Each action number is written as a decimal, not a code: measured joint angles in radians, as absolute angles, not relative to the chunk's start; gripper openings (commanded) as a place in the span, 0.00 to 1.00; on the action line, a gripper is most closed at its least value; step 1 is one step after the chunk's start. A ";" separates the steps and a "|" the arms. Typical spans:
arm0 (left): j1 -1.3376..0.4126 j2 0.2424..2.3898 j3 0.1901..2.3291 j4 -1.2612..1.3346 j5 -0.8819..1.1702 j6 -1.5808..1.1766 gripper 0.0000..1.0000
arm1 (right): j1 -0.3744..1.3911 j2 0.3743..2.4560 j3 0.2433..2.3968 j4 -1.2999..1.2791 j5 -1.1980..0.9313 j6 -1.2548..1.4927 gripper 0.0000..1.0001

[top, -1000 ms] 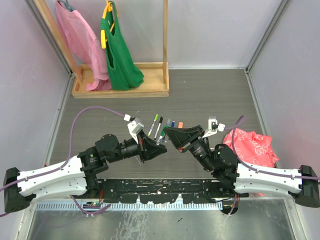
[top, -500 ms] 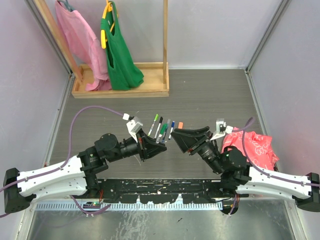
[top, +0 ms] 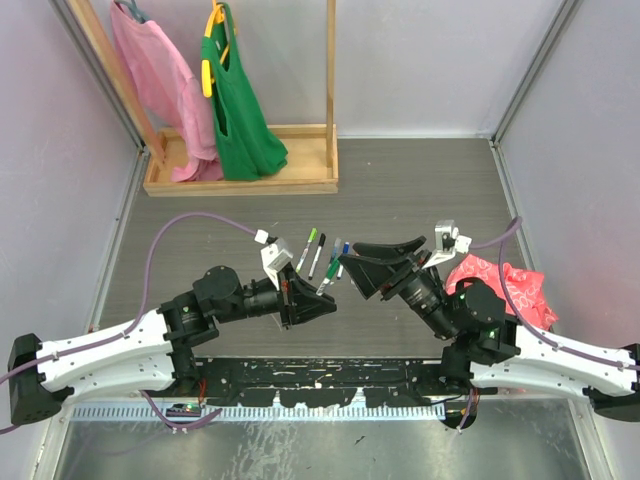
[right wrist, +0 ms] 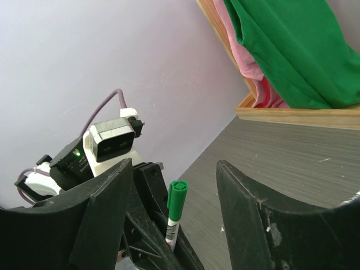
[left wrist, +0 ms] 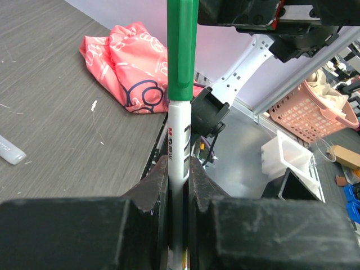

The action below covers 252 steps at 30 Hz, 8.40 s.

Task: Insert the pens into the pen caps
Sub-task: Press the pen cap onto the pen, then place the pen at the center of the board.

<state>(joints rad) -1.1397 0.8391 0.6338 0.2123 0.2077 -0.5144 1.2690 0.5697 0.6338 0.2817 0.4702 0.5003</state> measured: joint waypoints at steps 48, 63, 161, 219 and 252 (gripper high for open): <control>-1.147 0.841 0.721 0.108 0.178 -0.502 0.00 | 1.255 0.727 0.649 0.345 0.365 0.570 0.00; -1.159 0.865 0.821 -0.084 0.150 -0.436 0.00 | 1.410 0.804 0.558 0.594 0.631 0.599 0.00; -1.149 0.851 0.807 0.075 0.296 -0.478 0.00 | 1.554 0.835 0.943 0.085 0.788 0.376 0.00; -1.145 0.828 0.857 -0.084 0.129 -0.431 0.00 | 1.778 0.685 0.726 -0.120 0.976 0.582 0.48; -0.772 1.131 0.871 -0.513 -0.094 -0.466 0.00 | 0.992 0.825 0.584 -0.410 0.429 0.689 0.87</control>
